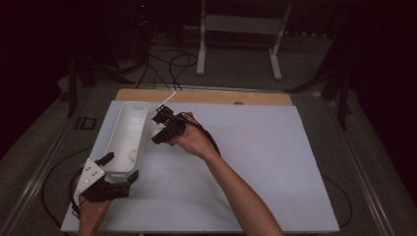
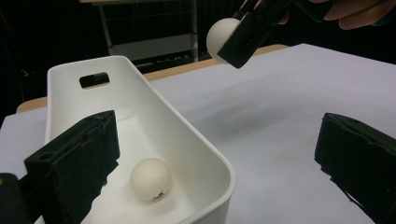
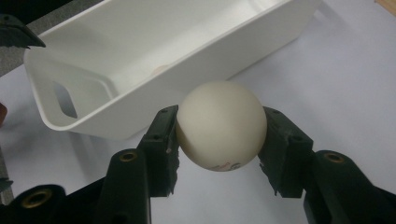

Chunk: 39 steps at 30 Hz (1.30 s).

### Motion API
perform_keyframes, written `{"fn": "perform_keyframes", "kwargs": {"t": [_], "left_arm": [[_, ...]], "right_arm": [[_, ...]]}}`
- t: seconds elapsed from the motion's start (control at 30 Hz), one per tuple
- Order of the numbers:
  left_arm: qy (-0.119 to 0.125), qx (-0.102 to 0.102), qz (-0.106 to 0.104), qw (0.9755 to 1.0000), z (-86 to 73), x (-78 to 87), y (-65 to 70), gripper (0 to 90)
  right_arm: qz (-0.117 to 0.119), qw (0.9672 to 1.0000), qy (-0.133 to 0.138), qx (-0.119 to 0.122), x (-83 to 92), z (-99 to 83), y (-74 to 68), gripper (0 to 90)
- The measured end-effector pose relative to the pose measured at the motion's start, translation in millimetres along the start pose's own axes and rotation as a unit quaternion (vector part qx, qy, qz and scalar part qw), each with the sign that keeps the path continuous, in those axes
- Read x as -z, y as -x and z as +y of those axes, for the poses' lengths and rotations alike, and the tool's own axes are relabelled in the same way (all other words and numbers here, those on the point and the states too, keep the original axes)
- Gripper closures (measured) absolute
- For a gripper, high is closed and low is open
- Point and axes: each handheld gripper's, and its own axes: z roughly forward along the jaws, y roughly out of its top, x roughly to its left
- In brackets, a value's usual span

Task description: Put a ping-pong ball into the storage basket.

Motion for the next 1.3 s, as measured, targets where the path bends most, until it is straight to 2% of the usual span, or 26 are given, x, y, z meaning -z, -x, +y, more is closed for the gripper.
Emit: {"fn": "perform_keyframes", "kwargs": {"t": [0.7, 1.3], "left_arm": [[0.001, 0.001, -0.001, 1.0, 0.2, 0.6, -0.3, 0.6], [0.001, 0.001, -0.001, 1.0, 0.2, 0.6, -0.7, 0.6]], "right_arm": [[0.006, 0.9997, 0.021, 0.012, -2.2, 11.1, -11.3, 50.3], [0.014, 0.9993, 0.03, 0.015, -6.9, 19.2, -20.4, 50.3]]}}
